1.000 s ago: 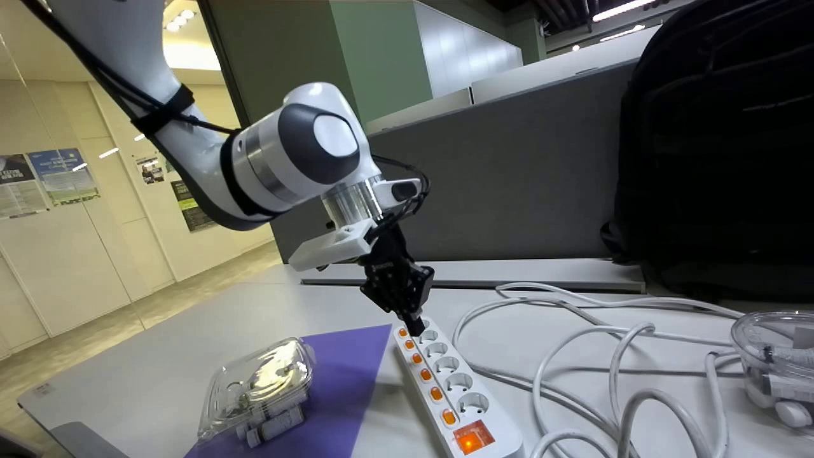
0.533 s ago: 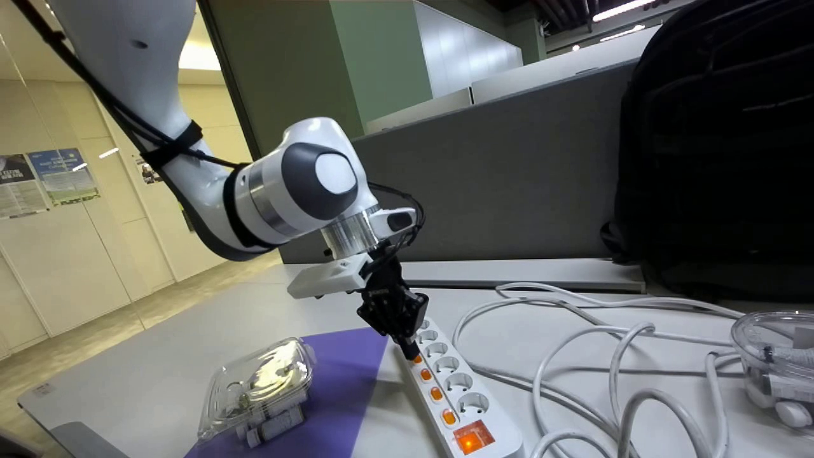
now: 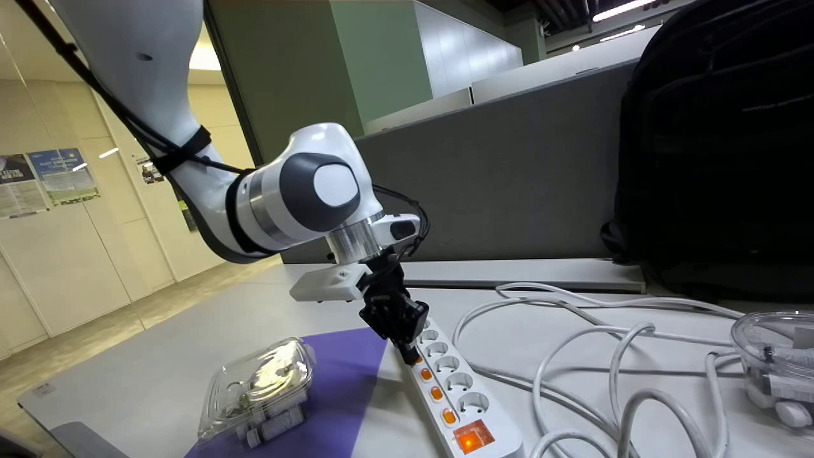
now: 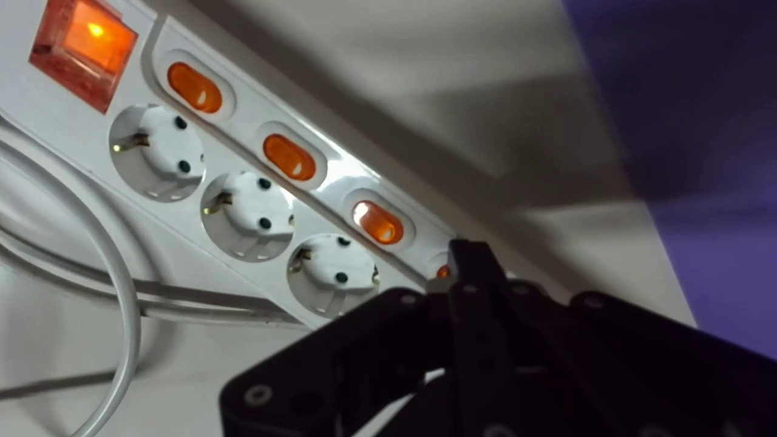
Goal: Turn on the switch on the third from the top
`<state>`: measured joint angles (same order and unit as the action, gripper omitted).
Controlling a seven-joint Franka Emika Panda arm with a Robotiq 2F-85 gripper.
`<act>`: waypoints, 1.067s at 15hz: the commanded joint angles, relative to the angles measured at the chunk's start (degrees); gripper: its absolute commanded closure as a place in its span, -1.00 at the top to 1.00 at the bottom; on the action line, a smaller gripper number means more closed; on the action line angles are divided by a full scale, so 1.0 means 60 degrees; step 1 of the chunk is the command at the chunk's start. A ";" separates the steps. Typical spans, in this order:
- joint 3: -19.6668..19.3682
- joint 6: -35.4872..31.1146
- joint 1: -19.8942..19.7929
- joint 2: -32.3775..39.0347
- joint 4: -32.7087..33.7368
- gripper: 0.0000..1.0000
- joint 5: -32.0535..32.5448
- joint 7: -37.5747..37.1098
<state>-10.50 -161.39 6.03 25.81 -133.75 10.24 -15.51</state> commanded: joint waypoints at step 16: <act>0.0897 0.0070 -0.1183 0.0773 0.0592 -1.00 -0.2017 0.1021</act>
<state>-7.75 -163.32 3.19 26.86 -132.61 1.70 -11.73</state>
